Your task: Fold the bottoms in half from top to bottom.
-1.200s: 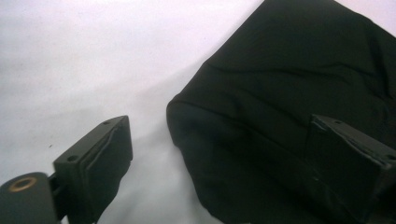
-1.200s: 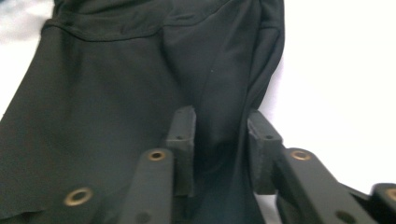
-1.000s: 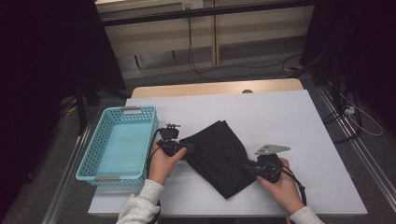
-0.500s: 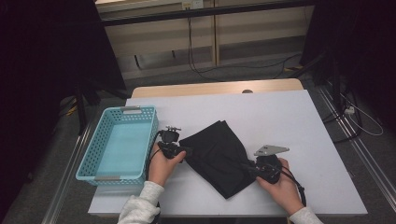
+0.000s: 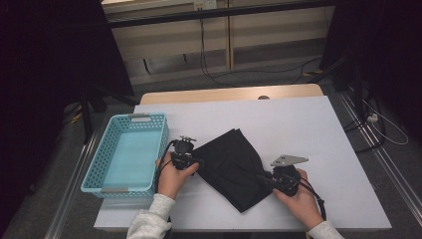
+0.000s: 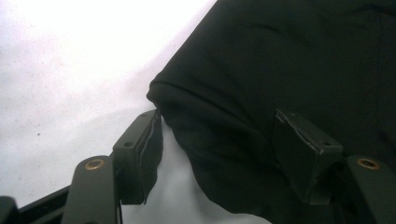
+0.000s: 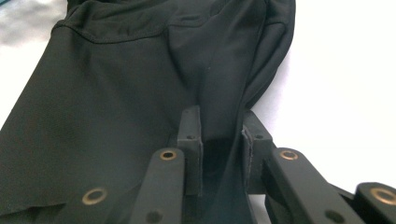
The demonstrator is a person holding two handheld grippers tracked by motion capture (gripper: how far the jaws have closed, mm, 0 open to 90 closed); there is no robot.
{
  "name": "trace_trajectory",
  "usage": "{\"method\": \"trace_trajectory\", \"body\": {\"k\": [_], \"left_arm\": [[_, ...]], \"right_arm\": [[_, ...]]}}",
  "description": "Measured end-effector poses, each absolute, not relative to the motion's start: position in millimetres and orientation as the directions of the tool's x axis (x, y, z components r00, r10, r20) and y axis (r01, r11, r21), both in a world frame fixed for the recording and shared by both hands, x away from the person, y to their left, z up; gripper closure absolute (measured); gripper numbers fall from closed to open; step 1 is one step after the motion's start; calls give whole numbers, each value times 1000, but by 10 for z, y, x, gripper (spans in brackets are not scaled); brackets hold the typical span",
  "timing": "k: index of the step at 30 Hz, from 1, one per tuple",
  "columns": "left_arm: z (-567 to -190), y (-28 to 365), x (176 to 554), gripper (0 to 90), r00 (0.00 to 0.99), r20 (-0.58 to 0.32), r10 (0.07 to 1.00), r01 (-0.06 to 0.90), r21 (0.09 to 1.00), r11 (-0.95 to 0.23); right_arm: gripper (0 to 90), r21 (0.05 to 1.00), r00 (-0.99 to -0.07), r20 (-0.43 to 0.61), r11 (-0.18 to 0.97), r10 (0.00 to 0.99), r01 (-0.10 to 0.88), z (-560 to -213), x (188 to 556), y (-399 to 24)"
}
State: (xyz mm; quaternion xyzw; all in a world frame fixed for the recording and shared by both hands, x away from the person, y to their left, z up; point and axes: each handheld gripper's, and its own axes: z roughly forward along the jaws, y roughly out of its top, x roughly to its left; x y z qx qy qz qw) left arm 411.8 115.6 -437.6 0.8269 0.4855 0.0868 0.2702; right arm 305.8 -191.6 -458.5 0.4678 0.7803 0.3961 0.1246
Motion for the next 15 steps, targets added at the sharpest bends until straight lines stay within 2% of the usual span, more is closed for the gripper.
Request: {"method": "trace_trajectory", "body": {"k": [6, 12, 15], "left_arm": [[-4374, 1134, 4107, 365, 506, -116, 855, 759, 532, -376], [-4348, 1111, 4103, 656, 513, -202, 834, 784, 507, -358], [-4340, 1087, 4099, 760, 503, -229, 834, 800, 488, -349]], "right_arm": [[744, 734, -532, 183, 246, 826, 634, -4587, 3061, -1921], [744, 734, -531, 189, 241, 826, 635, -4591, 3061, -1925], [744, 732, -527, 192, 236, 828, 639, -4590, 3061, -1923]]}}
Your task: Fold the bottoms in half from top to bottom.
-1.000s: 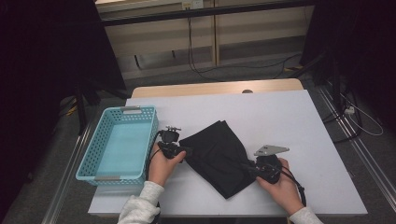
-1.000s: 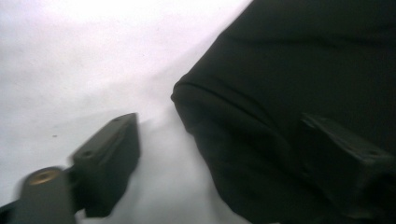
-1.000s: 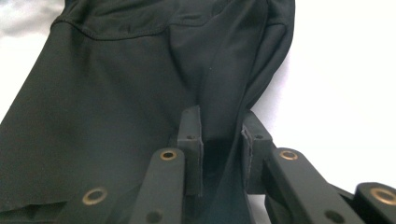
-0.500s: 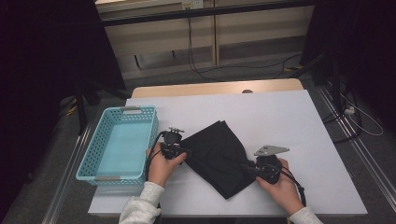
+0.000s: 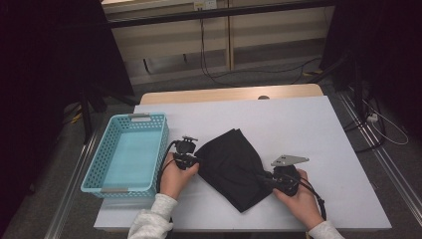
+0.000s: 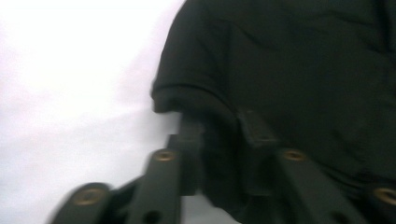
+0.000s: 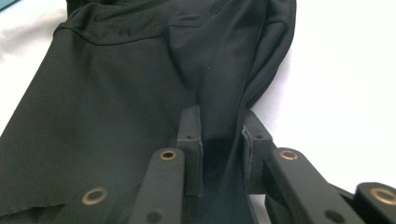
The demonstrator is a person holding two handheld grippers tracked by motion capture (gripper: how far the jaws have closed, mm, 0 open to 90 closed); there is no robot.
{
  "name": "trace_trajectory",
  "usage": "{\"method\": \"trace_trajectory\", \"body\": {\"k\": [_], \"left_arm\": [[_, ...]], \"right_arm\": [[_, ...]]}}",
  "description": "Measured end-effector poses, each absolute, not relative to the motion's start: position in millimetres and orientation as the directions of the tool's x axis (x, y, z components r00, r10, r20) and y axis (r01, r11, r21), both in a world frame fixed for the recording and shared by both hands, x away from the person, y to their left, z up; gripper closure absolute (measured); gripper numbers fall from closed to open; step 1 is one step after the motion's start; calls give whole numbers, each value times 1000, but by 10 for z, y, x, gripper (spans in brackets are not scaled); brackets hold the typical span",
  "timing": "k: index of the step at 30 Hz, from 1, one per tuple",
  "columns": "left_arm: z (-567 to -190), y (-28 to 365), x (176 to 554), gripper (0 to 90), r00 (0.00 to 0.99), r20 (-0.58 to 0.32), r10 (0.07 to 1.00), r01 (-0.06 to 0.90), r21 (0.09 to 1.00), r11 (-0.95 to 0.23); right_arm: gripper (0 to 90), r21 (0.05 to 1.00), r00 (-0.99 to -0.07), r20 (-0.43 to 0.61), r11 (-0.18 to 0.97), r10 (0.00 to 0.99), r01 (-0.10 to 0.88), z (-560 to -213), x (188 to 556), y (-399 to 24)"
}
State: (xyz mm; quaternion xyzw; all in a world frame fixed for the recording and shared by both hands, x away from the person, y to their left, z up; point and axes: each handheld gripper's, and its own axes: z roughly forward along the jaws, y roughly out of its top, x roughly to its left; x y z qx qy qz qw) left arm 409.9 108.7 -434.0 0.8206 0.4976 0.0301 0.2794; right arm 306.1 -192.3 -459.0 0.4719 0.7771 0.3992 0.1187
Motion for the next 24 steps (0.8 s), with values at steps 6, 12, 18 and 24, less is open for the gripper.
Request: {"method": "trace_trajectory", "body": {"k": [6, 12, 18, 24], "left_arm": [[-4277, 1029, 4136, 791, 463, -235, 855, 843, 414, -343], [-4235, 1083, 4262, 802, 409, -301, 861, 897, 305, -320], [-4150, 1064, 4312, 813, 413, -287, 864, 903, 255, -346], [-4017, 1024, 4341, 815, 439, -257, 861, 894, 220, -390]], "right_arm": [[752, 732, -517, 189, 231, 835, 641, -4586, 3046, -1913], [780, 730, -510, 187, 229, 840, 644, -4574, 3031, -1898], [787, 736, -507, 161, 239, 847, 634, -4555, 3009, -1875], [790, 739, -508, 149, 245, 849, 627, -4531, 2989, -1862]]}}
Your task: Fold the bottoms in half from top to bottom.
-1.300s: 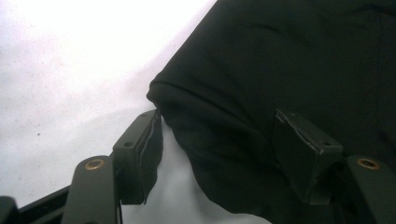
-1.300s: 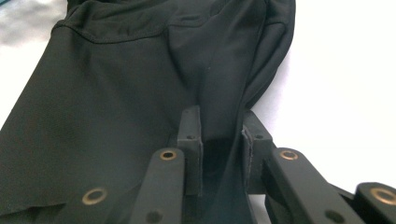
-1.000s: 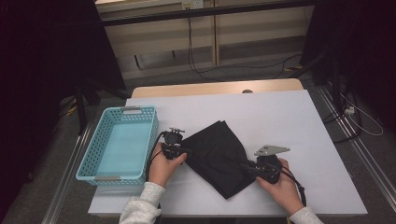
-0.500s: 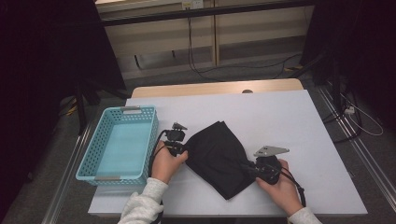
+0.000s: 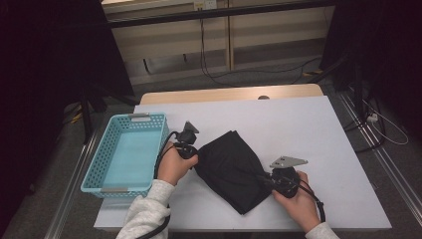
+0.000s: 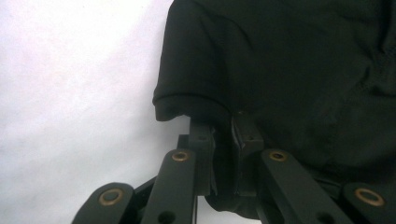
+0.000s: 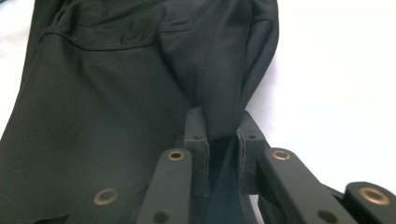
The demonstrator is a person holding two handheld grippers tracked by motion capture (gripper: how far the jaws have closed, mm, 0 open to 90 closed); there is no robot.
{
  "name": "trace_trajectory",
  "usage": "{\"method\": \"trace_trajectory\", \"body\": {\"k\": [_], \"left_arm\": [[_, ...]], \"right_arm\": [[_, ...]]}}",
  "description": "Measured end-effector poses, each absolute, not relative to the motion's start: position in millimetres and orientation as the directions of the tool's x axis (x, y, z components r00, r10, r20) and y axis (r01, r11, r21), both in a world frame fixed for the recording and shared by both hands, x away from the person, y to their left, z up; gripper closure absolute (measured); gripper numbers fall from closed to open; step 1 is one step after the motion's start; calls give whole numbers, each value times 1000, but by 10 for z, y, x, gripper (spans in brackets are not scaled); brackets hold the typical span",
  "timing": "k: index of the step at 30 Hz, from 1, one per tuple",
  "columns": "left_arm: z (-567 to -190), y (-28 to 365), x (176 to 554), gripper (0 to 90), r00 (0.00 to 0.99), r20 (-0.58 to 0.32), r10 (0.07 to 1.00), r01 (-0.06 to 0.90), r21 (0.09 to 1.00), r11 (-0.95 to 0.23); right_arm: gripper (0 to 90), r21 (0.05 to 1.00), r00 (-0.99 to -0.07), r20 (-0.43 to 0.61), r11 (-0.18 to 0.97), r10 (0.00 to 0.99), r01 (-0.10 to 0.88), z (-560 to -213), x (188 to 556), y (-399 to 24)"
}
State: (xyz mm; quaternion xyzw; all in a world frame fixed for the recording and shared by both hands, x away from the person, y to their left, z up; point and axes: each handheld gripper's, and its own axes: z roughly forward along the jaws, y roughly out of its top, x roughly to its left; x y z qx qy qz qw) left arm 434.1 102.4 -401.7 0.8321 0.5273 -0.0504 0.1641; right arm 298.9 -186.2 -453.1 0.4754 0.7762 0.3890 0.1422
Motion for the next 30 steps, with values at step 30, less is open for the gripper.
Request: {"method": "trace_trajectory", "body": {"k": [30], "left_arm": [[-3522, 1148, 4485, 815, 486, -227, 844, 874, 121, -471]], "right_arm": [[791, 785, -525, 168, 209, 835, 584, -4461, 2955, -1686]]}}
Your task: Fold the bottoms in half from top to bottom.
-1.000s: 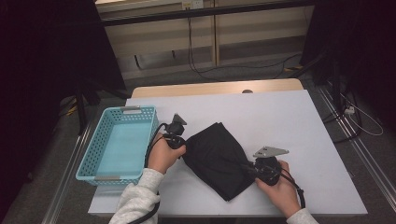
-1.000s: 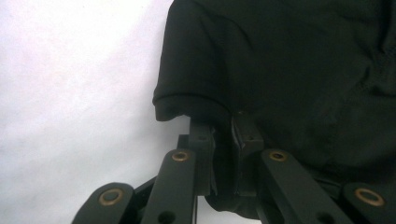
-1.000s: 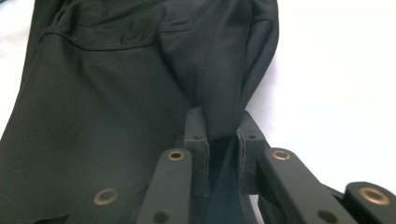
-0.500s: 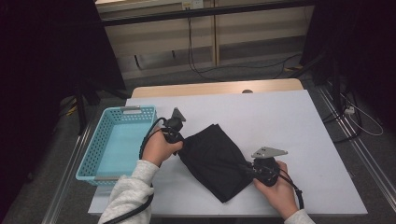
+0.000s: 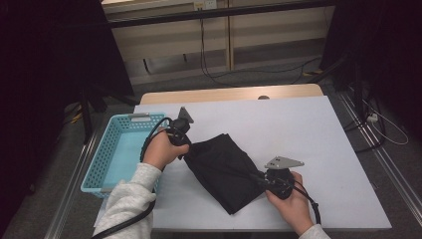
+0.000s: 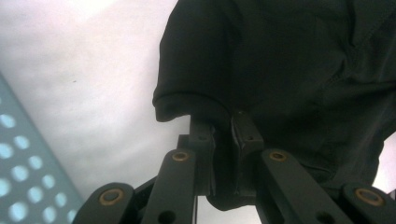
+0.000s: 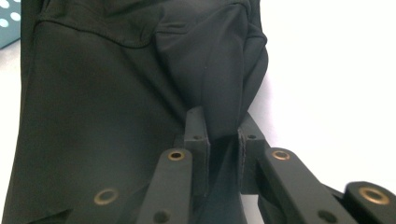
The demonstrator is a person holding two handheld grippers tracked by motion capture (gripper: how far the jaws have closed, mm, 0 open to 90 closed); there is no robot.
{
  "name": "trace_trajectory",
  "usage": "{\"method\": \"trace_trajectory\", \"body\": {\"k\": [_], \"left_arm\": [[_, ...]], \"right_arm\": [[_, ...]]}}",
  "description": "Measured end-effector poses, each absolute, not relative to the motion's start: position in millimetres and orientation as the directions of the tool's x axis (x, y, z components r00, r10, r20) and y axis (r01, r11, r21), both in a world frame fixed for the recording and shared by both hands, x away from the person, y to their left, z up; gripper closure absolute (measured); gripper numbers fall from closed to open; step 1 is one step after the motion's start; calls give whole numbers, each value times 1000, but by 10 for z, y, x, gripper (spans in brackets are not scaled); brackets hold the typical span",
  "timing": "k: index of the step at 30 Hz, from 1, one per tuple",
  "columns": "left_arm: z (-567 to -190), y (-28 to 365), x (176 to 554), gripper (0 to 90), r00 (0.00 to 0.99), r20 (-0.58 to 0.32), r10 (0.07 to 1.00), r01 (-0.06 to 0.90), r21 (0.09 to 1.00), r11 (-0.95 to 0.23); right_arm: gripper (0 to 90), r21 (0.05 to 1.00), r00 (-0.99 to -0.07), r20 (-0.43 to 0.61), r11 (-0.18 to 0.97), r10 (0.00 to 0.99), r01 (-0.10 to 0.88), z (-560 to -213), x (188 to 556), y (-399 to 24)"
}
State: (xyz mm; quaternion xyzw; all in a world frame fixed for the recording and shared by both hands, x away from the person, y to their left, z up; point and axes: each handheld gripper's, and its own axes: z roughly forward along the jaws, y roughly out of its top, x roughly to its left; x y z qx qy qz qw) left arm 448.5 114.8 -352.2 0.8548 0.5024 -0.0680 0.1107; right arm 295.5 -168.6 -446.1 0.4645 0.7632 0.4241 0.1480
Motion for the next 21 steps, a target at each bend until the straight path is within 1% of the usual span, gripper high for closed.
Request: {"method": "trace_trajectory", "body": {"k": [10, 21], "left_arm": [[-3359, 1136, 4510, 815, 504, -191, 842, 864, 93, -496], [-3192, 1168, 4551, 816, 506, -186, 842, 862, 86, -499]], "right_arm": [[791, 799, -535, 172, 201, 827, 567, -4427, 2953, -1631], [791, 817, -545, 163, 197, 822, 542, -4387, 2951, -1554]]}}
